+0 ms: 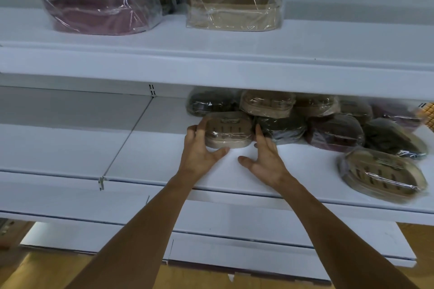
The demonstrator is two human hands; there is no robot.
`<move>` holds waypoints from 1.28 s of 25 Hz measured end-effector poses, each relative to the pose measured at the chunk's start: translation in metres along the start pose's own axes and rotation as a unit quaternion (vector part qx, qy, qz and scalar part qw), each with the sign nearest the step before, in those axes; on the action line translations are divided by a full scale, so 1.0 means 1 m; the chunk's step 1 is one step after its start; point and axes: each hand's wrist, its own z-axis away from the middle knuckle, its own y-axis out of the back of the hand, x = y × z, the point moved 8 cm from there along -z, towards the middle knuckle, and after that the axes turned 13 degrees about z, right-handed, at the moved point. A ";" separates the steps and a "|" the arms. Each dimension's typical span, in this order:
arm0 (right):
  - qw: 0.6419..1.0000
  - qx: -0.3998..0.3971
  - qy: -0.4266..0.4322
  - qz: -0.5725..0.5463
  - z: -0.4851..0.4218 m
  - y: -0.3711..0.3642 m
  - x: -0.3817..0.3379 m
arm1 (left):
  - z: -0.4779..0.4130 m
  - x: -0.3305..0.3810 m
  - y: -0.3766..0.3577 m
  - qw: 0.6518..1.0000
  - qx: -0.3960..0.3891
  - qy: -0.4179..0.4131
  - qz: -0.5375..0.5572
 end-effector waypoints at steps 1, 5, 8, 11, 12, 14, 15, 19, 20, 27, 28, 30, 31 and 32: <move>1.000 -0.005 0.001 -0.008 0.001 0.000 0.001 | 0.001 0.000 0.002 1.000 -0.012 0.004 0.005; 0.999 0.029 0.008 -0.046 0.017 0.004 0.000 | 0.015 0.002 0.007 0.998 -0.049 0.017 0.035; 0.997 0.022 -0.004 -0.079 0.034 0.005 -0.001 | 0.029 0.006 0.010 0.996 -0.054 0.028 0.064; 0.996 0.022 0.013 -0.087 0.046 0.009 -0.008 | 0.047 0.010 0.008 0.994 -0.090 0.036 0.049; 0.998 0.020 0.023 -0.060 0.050 0.011 -0.013 | 0.053 0.011 0.007 0.993 -0.105 0.036 0.043; 0.999 0.012 0.039 0.028 0.057 0.013 -0.025 | 0.062 0.016 0.008 0.991 -0.131 0.031 0.013; 0.997 0.012 0.046 0.067 0.061 0.014 -0.029 | 0.066 0.019 0.010 0.989 -0.143 0.027 -0.009; 0.987 -0.007 0.096 0.131 0.081 0.018 -0.044 | 0.083 0.034 0.024 0.982 -0.164 0.021 -0.091; 0.986 -0.017 0.098 0.130 0.088 0.020 -0.045 | 0.088 0.039 0.028 0.981 -0.168 0.018 -0.096; 0.977 0.036 0.136 0.157 0.150 0.083 -0.088 | 0.127 0.117 0.078 0.977 -0.155 -0.086 -0.118; 0.975 0.051 0.141 0.164 0.158 0.097 -0.099 | 0.132 0.132 0.087 0.976 -0.150 -0.110 -0.117; 0.972 0.075 0.144 0.171 0.172 0.125 -0.119 | 0.138 0.160 0.104 0.973 -0.135 -0.147 -0.113; 0.969 0.085 0.146 0.178 0.179 0.138 -0.129 | 0.141 0.173 0.112 0.972 -0.127 -0.163 -0.112; 0.966 0.096 0.150 0.185 0.186 0.151 -0.138 | 0.144 0.186 0.120 0.970 -0.120 -0.177 -0.112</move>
